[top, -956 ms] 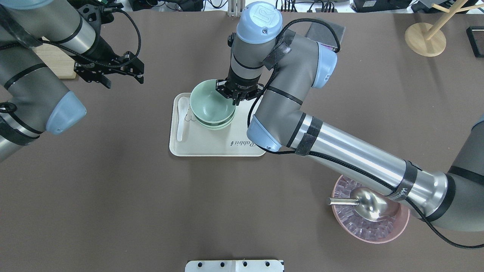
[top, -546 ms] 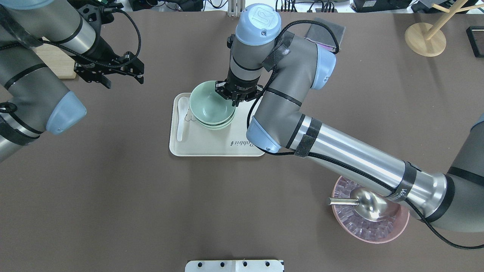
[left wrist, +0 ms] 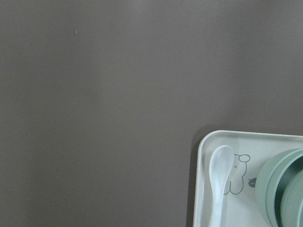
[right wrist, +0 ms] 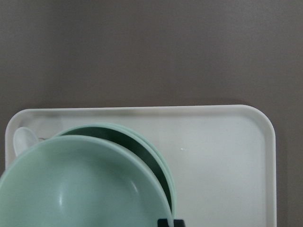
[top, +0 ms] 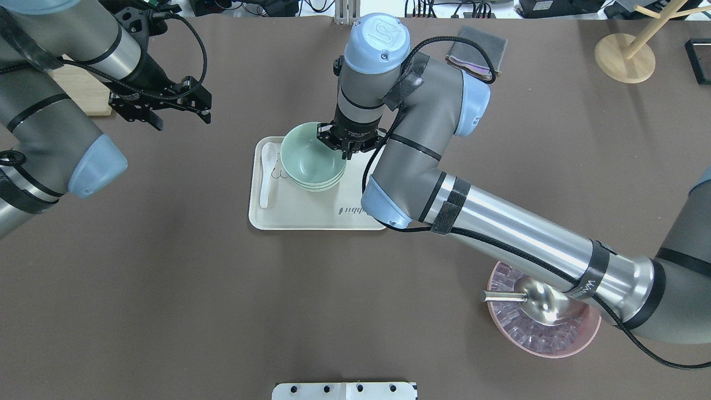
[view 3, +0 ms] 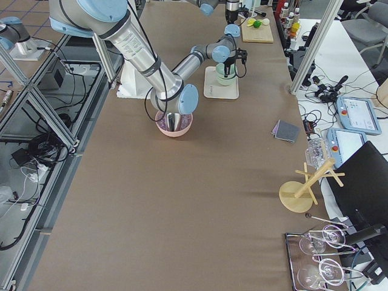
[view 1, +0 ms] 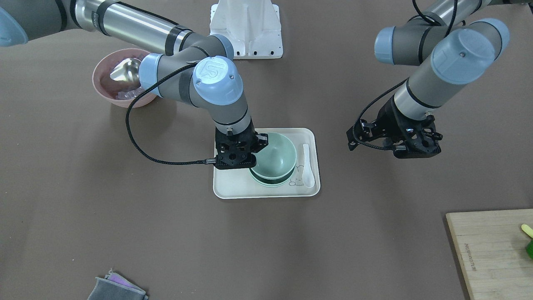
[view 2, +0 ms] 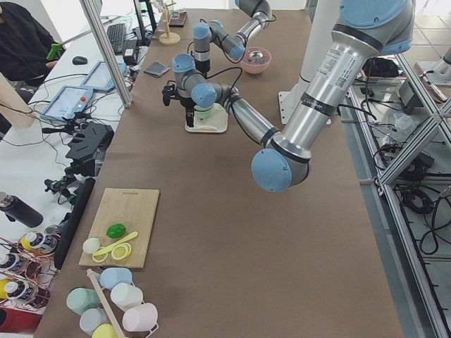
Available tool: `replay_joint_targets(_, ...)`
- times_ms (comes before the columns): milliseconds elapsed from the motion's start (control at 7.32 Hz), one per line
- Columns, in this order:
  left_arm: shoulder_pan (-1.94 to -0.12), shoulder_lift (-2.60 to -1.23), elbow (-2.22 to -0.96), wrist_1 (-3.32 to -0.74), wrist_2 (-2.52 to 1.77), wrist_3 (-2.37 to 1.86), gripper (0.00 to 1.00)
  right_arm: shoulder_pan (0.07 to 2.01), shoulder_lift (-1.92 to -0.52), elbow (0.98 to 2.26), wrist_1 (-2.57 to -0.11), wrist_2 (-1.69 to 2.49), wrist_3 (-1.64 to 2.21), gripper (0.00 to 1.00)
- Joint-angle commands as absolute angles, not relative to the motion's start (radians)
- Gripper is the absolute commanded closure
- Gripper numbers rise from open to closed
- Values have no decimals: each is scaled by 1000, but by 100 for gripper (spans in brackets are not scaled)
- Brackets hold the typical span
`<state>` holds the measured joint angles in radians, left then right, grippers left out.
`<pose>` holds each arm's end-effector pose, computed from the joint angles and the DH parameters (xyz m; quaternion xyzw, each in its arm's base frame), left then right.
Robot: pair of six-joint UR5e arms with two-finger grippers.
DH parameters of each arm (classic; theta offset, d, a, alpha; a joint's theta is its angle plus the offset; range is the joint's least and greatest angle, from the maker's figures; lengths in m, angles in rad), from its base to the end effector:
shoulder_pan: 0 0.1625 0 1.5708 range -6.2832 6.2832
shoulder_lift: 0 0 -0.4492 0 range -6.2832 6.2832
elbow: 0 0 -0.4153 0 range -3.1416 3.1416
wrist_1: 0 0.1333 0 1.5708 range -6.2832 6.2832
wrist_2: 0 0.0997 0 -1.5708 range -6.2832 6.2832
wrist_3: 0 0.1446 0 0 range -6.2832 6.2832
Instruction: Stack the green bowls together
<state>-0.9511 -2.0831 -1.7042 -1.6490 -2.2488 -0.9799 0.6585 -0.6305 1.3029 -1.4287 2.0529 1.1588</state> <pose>0.3725 -0.5955 0.3225 0.0097 0.4562 -0.0421 0.8888 -0.6312 -0.5721 0.1840 0.0076 -0.4426 0.0158 0.8965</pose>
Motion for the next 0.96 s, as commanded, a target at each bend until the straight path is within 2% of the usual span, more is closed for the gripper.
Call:
replay_joint_targets(0, -951, -2083, -1703, -1649, -2249, -979, 2, 658, -630, 1299, -1428, 2052, 1161, 100)
replay_joint_targets(819, -950, -2083, -1701, -1649, -2249, -979, 2, 658, -629, 1285, -1407, 2052, 1161, 100)
